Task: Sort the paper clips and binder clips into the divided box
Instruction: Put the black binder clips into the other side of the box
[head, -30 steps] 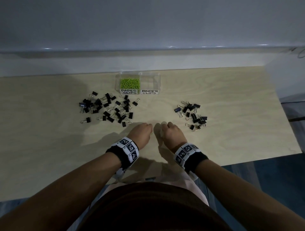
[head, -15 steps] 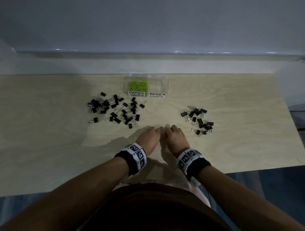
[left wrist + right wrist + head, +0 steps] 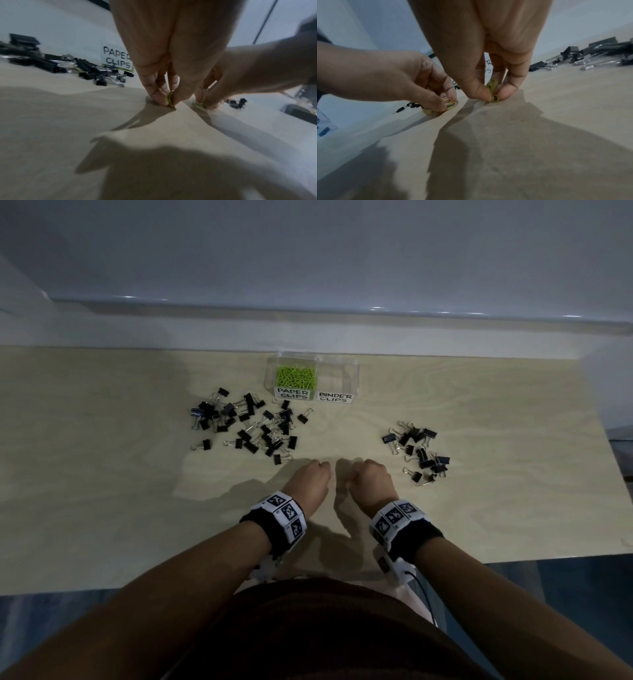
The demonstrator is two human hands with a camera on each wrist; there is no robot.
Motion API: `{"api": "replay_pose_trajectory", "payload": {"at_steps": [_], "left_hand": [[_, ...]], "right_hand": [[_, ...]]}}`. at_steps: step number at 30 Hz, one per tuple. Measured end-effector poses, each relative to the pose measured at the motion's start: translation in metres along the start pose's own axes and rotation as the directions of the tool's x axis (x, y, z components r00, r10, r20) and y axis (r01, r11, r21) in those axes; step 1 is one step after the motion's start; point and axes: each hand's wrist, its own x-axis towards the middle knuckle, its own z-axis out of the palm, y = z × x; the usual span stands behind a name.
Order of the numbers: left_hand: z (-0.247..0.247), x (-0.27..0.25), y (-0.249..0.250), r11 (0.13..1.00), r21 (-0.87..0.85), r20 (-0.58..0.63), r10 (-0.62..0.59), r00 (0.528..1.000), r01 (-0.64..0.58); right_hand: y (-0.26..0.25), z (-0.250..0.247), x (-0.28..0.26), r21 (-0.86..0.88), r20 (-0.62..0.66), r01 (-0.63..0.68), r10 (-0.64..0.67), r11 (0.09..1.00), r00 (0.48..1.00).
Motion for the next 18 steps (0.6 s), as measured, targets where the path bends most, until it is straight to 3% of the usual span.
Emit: {"api": "replay_pose_trajectory", "payload": {"at_steps": [5, 9, 14, 18], "left_hand": [[-0.040, 0.004, -0.018, 0.978, -0.201, -0.131, -0.079, 0.988, 0.052], [-0.095, 0.028, -0.032, 0.953, -0.293, -0.280, -0.159, 0.947, 0.074], [-0.149, 0.071, -0.041, 0.936, -0.330, -0.429, -0.261, 0.865, 0.119], [-0.162, 0.087, -0.049, 0.932, -0.338, -0.381, -0.263, 0.886, 0.132]], "right_hand": [[0.001, -0.007, 0.018, -0.009, 0.124, -0.020, 0.021, 1.000, 0.992], [-0.032, -0.038, 0.056, 0.077, -0.021, 0.062, -0.061, 0.995, 0.998], [-0.098, -0.070, 0.114, 0.069, -0.212, 0.168, -0.150, 0.983, 0.966], [-0.121, -0.073, 0.141, -0.022, -0.162, 0.172, -0.173, 0.985, 0.971]]}}
